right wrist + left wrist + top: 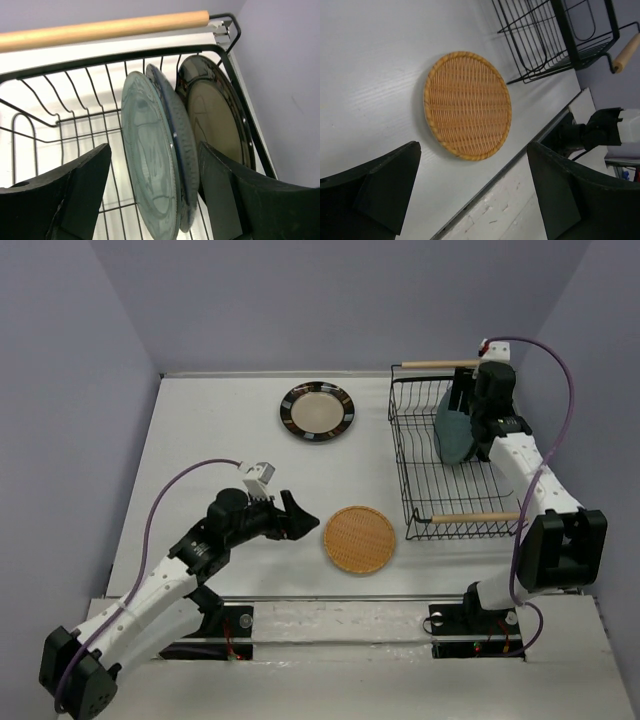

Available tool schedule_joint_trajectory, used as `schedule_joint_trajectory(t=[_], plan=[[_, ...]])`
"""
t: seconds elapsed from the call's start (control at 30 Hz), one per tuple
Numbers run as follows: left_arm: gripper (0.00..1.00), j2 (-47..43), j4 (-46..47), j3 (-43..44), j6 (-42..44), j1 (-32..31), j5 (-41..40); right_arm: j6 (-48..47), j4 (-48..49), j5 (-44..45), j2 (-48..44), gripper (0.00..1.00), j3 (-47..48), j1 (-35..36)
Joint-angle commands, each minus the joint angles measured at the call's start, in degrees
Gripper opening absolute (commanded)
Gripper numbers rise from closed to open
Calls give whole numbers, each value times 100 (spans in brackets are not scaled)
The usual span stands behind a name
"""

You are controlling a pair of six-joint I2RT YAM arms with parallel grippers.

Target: Load the plates into the dish rack

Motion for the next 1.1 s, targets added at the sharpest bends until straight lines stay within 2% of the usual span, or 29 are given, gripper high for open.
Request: schedule_joint_trajectory(t=[0.0, 0.2, 0.43, 0.57, 1.07], plan=[[98, 662, 813, -343, -581, -932, -933, 597, -147, -388, -693, 77, 472, -3], [95, 1542, 1683, -589, -644, -1093, -1118, 984, -455, -986, -1203, 79, 473, 295], [88, 2850, 2404, -466, -442, -1093, -777, 1301, -473, -1452, -1844, 79, -19, 760], [84, 3247, 2581, -378, -380, -1111, -697, 1327, -499, -1496, -2020, 79, -151, 823], [51, 4355, 3248, -53, -388, -1190, -503, 1643, -491, -1970, -2407, 79, -722, 980]])
